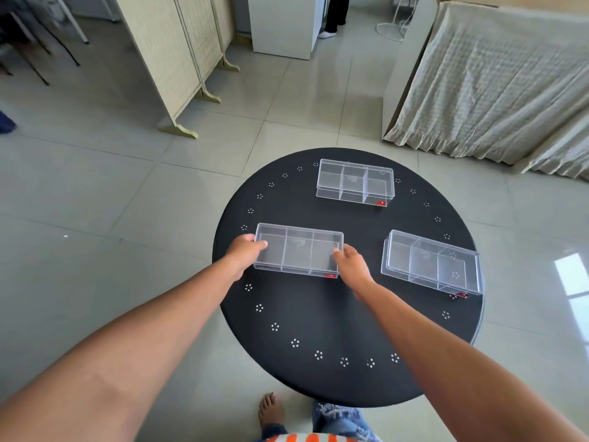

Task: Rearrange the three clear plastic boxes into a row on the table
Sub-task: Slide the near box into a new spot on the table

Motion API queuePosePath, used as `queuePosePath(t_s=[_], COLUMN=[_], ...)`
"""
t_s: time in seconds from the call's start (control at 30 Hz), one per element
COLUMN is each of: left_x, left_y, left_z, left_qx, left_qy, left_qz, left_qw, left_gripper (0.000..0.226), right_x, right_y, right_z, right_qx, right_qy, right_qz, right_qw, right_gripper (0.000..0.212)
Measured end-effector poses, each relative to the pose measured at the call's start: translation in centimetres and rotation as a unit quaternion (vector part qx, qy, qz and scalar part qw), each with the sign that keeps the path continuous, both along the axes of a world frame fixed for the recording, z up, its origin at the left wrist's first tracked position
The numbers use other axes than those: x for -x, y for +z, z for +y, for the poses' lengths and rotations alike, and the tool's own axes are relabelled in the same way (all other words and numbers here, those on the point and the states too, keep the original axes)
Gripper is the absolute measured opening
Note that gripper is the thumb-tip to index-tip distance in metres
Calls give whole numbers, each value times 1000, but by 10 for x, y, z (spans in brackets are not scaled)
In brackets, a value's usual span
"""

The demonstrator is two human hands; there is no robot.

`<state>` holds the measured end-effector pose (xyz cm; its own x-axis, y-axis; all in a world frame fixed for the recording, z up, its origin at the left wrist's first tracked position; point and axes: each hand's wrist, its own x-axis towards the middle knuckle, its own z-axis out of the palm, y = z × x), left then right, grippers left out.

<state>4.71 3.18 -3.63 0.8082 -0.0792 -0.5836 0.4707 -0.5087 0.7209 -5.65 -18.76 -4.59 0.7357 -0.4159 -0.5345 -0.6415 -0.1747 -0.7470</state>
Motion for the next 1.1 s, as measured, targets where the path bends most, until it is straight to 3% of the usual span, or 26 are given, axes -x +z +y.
queuePosePath(t_s=[0.13,0.37,0.53,1.1], left_x=[9,12,17,18], left_y=[-5,-13,-11,-10], left_z=[3,39,60,77], left_qx=[43,21,9,9], left_qy=[8,29,35,28], left_qz=[12,13,3,19], left_qw=[999,999,999,999], left_gripper=[23,31,17,52], right_x=[5,17,21,21], right_y=[-1,-6,-10,1], right_z=[10,34,56,70], right_qx=[-43,-60,-68,-67], right_qy=[-12,7,21,10], right_qz=[-9,-1,2,12], right_qw=[999,998,997,998], right_gripper=[32,38,45,40])
